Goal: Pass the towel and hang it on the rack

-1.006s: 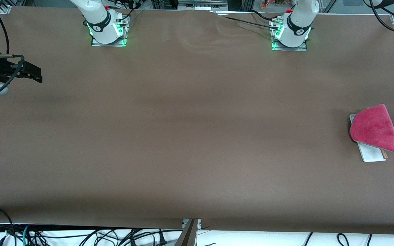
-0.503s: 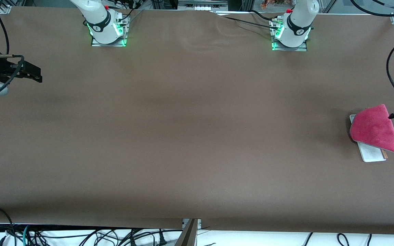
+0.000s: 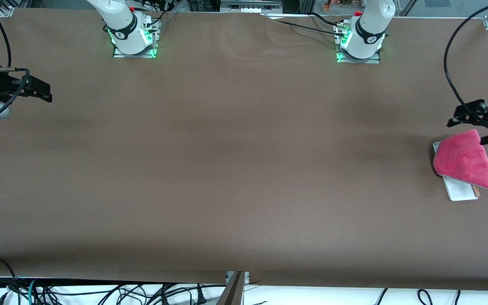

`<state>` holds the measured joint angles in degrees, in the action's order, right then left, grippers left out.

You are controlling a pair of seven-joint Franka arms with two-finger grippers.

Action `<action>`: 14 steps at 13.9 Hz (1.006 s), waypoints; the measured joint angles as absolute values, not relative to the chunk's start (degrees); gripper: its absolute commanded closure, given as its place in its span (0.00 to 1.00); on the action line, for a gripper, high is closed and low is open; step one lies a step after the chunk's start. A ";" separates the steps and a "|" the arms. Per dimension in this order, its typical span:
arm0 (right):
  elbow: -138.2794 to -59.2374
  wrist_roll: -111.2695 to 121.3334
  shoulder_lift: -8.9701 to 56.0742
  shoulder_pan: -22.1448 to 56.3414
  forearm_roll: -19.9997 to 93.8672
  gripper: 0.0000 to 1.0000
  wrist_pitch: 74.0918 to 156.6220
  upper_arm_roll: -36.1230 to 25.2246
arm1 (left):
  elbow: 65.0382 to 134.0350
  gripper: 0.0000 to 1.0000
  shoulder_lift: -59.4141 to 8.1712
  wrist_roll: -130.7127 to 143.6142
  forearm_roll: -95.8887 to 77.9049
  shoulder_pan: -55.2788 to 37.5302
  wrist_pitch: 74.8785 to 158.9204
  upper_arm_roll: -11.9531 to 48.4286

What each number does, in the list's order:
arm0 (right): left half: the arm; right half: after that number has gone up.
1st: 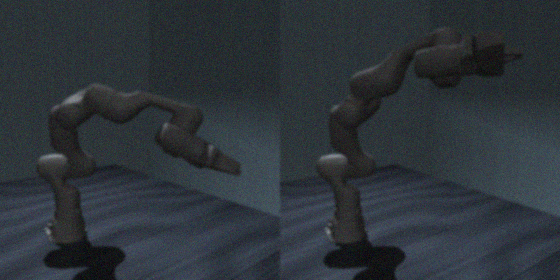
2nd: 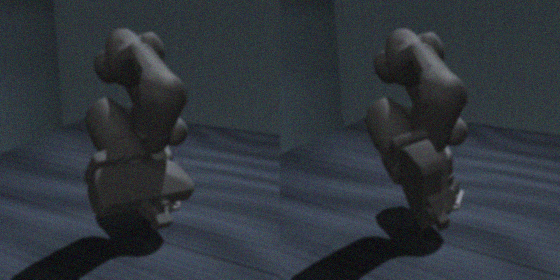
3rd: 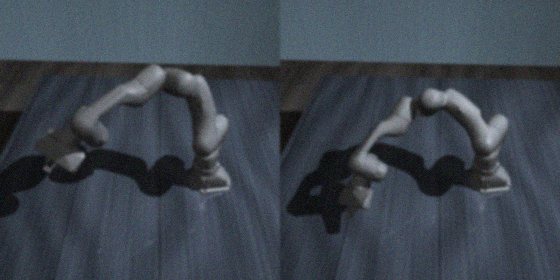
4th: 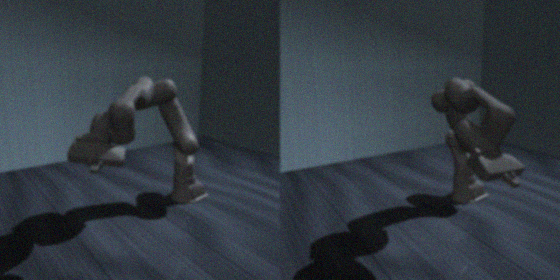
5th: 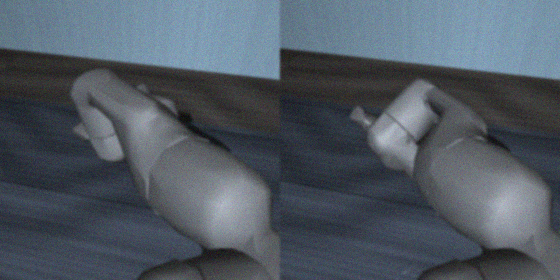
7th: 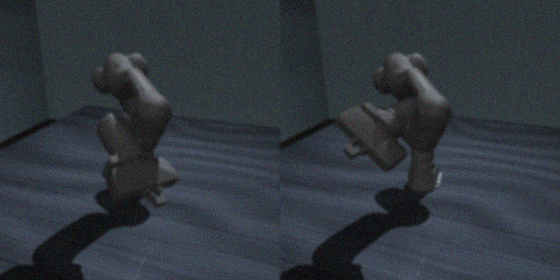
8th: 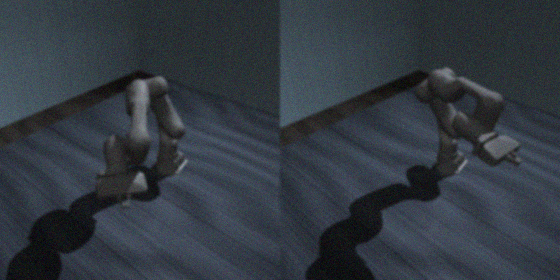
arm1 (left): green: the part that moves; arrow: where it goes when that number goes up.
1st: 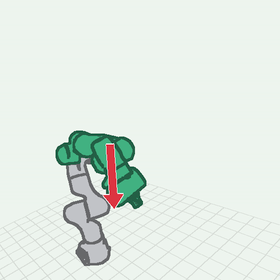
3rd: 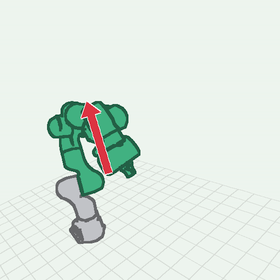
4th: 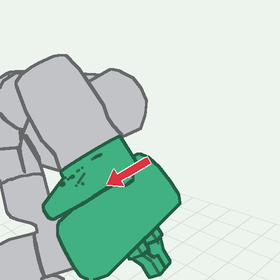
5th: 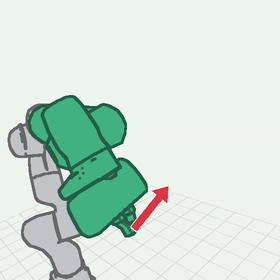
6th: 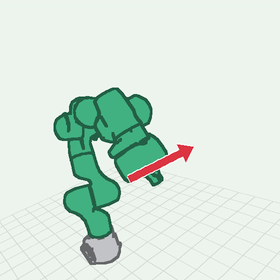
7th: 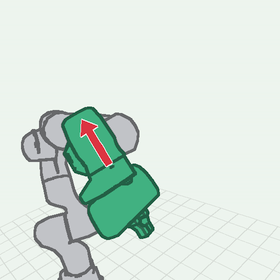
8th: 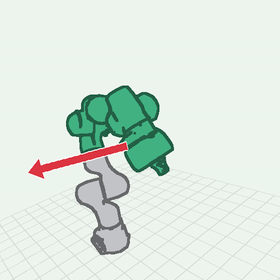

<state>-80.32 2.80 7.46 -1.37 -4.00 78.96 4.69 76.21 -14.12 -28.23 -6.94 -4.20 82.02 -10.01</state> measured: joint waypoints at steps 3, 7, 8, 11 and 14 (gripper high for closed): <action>-80.32 2.82 7.46 -1.37 -4.00 0.00 78.96 4.69 | 86.67 0.00 -6.70 -18.28 -5.00 -4.38 86.22 -6.70; -80.33 2.85 7.46 -1.37 -4.00 0.00 78.96 4.70 | 96.10 0.00 -0.44 -9.92 -1.52 -4.40 88.90 -4.29; -80.32 2.86 7.46 -1.37 -4.00 0.00 78.96 4.69 | 96.92 0.00 -0.01 -9.13 -1.30 -4.39 89.45 -4.27; -80.32 2.87 7.46 -1.37 -4.00 0.00 78.96 4.69 | 98.84 0.00 0.74 -8.72 -0.96 -4.10 92.53 -4.37; -80.32 2.89 7.46 -1.37 -4.00 0.00 78.96 4.70 | 99.15 0.00 1.03 -8.35 -0.90 -3.39 93.42 -4.38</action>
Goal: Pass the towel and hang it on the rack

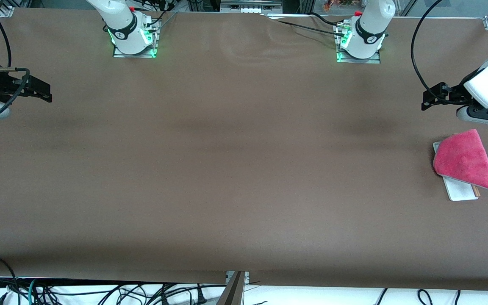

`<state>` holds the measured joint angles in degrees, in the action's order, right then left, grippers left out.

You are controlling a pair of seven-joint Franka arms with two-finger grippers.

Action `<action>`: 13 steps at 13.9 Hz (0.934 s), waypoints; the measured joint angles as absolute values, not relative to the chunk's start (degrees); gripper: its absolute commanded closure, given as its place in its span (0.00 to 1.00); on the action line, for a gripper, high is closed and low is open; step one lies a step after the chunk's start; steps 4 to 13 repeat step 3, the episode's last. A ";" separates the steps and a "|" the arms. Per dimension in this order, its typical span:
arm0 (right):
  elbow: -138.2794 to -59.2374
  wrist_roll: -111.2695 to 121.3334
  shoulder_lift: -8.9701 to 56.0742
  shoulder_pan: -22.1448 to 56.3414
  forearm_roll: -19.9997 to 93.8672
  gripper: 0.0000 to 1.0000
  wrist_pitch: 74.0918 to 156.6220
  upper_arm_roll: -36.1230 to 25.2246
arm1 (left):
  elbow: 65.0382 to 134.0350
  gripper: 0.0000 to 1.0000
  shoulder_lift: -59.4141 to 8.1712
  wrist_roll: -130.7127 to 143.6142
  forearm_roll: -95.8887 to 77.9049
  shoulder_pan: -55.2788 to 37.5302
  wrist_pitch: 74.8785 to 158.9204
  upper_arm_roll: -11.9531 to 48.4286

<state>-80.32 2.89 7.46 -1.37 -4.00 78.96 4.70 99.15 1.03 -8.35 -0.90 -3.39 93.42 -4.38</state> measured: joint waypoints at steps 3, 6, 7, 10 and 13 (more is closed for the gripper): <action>-80.32 2.90 7.46 -1.36 -4.00 0.00 78.99 4.69 | 99.21 0.00 1.10 -8.28 -0.90 -2.47 93.50 -4.40; -80.32 2.90 7.46 -1.36 -4.00 0.00 78.99 4.69 | 99.21 0.00 1.10 -8.28 -0.90 -2.47 93.50 -4.40; -80.32 2.90 7.46 -1.36 -4.00 0.00 78.99 4.69 | 99.21 0.00 1.10 -8.28 -0.90 -2.47 93.50 -4.40; -80.32 2.90 7.46 -1.36 -4.00 0.00 78.99 4.69 | 99.21 0.00 1.10 -8.28 -0.90 -2.47 93.50 -4.40; -80.32 2.90 7.46 -1.36 -4.00 0.00 78.99 4.69 | 99.21 0.00 1.10 -8.28 -0.90 -2.47 93.50 -4.40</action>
